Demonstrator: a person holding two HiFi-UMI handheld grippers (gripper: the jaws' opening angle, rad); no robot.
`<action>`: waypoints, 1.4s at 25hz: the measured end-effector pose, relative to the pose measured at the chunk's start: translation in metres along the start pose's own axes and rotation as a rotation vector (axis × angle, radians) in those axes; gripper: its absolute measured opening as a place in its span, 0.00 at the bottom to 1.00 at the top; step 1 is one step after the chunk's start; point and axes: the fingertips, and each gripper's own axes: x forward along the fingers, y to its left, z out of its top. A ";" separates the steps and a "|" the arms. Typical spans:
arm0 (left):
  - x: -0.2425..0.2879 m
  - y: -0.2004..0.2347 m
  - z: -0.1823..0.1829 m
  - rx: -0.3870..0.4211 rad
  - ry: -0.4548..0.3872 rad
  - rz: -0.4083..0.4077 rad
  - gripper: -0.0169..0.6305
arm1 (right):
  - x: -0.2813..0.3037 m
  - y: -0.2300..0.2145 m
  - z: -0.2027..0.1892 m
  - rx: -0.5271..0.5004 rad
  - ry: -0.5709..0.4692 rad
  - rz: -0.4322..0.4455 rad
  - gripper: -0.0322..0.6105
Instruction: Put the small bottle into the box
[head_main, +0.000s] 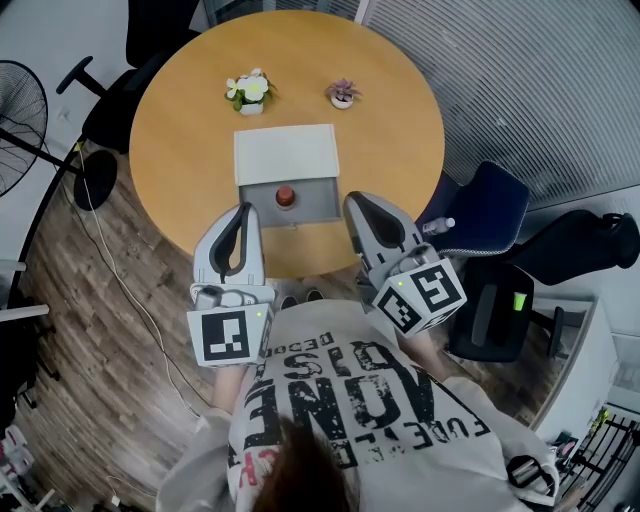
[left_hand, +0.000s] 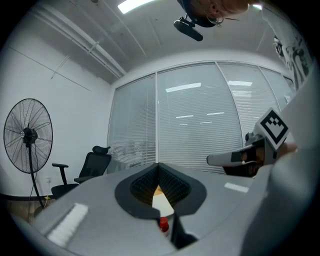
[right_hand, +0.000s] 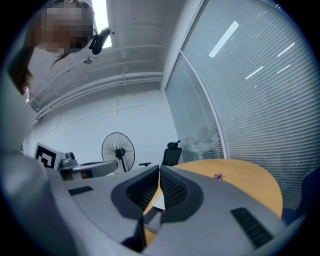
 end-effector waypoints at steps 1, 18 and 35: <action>0.000 0.000 0.000 -0.001 -0.002 0.000 0.04 | 0.000 0.000 0.000 0.000 0.000 0.000 0.07; -0.001 0.000 0.001 -0.002 -0.008 0.009 0.04 | -0.001 0.000 0.001 0.000 0.000 0.003 0.07; -0.007 -0.003 0.003 0.007 -0.017 -0.002 0.04 | -0.005 0.008 -0.001 -0.010 0.005 0.012 0.07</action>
